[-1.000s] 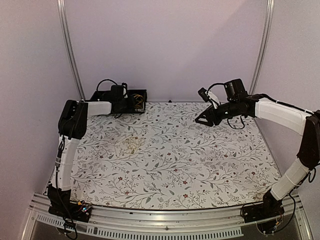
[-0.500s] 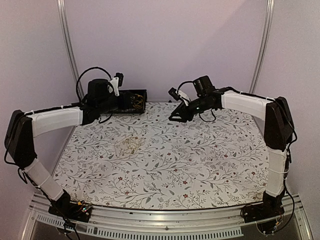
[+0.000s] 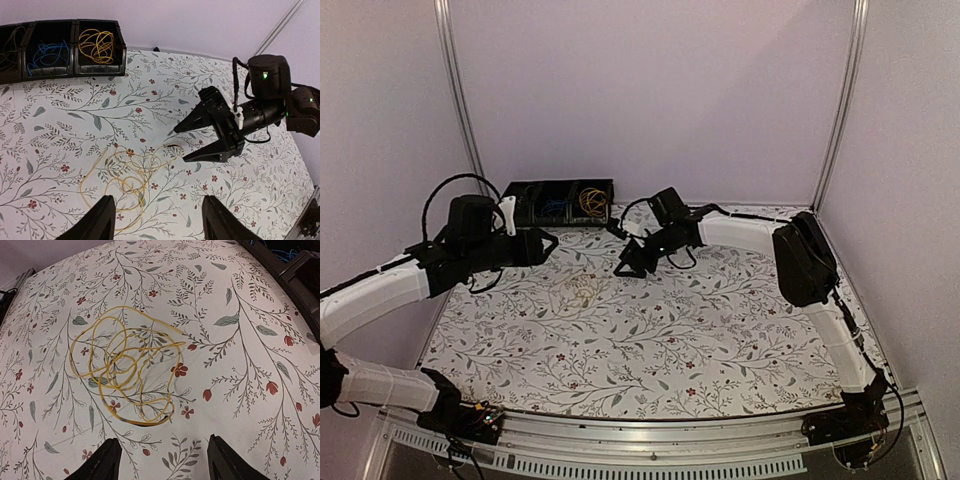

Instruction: Untangle the cables

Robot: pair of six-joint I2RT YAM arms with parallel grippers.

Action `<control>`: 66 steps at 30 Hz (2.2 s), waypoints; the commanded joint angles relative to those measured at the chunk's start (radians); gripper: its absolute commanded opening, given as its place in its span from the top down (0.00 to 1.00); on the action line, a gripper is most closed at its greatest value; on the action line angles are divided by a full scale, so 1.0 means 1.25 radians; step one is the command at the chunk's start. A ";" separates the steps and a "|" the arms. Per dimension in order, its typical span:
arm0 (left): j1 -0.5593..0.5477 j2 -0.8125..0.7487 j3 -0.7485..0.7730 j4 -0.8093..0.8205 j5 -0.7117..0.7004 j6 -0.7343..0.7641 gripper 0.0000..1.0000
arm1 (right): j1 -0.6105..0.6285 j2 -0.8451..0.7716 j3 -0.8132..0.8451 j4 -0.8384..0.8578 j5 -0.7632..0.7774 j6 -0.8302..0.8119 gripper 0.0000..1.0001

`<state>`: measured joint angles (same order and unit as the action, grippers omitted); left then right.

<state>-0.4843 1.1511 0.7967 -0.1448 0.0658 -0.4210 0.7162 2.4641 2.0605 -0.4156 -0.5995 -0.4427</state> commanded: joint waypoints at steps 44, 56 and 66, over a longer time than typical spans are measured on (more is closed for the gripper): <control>-0.011 0.677 0.131 0.327 -0.050 -0.109 0.00 | -0.015 -0.386 0.256 0.001 -0.167 0.222 1.00; -0.033 0.666 0.070 0.321 -0.091 -0.111 0.00 | -0.143 -0.526 0.314 0.125 -0.088 0.327 1.00; -0.063 0.434 0.139 0.255 -0.236 -0.014 0.00 | -0.153 -0.593 0.041 0.067 -0.096 0.218 1.00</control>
<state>-0.5438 1.8420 0.8932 0.2657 -0.0975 -0.4839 0.5301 1.7386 2.2280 -0.2718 -0.7326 -0.1154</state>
